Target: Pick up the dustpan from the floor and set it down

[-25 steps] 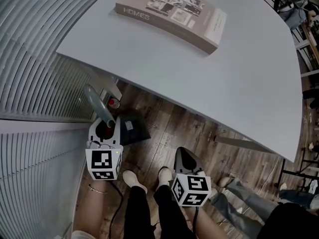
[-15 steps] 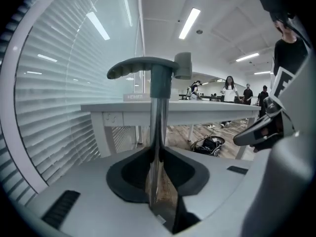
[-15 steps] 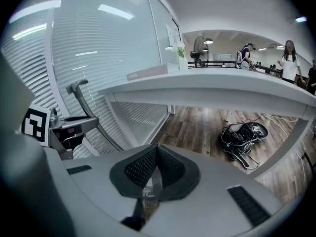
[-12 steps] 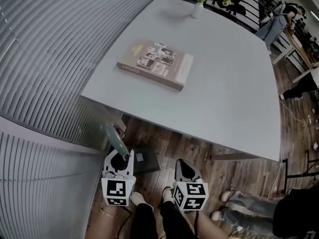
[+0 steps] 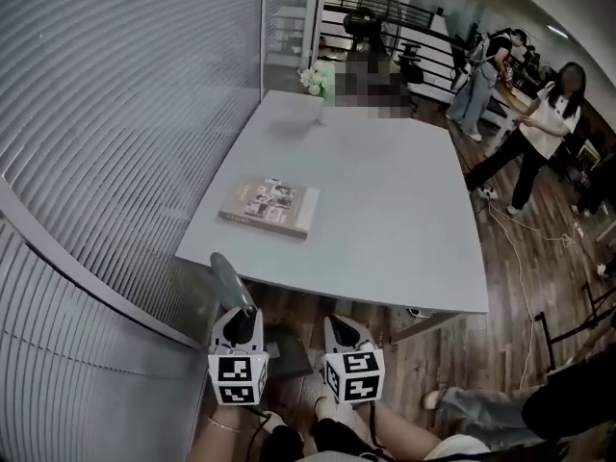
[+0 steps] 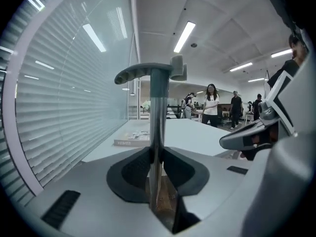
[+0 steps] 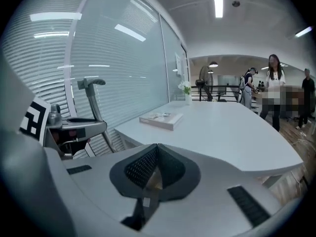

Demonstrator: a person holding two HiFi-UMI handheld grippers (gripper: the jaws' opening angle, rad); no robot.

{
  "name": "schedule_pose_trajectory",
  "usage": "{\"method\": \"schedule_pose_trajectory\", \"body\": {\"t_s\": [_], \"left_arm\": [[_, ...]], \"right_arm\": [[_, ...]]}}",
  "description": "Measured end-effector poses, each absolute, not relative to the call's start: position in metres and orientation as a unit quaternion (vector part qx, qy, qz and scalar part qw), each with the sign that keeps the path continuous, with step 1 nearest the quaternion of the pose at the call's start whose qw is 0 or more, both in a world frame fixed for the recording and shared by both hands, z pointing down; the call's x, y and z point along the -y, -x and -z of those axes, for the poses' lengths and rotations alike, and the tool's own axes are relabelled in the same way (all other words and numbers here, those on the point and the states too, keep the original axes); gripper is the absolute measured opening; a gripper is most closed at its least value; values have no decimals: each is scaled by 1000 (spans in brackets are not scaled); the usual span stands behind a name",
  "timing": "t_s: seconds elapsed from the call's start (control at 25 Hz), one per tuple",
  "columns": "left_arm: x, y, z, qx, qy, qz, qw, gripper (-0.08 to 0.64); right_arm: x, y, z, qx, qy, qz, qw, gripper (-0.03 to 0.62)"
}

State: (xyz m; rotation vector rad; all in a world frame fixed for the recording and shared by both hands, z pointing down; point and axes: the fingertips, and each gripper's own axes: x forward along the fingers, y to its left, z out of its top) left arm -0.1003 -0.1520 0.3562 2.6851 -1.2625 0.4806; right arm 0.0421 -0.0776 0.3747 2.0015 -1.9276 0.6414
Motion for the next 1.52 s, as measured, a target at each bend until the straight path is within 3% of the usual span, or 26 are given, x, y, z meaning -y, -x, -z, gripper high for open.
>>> {"method": "schedule_pose_trajectory", "body": {"t_s": [0.56, 1.52], "left_arm": [[100, 42, -324, 325, -933, -153, 30, 92], [-13, -110, -421, 155, -964, -215, 22, 92]], "right_arm": [[20, -97, -330, 595, -769, -204, 113, 32], [-124, -240, -434, 471, -826, -295, 93, 32]]}}
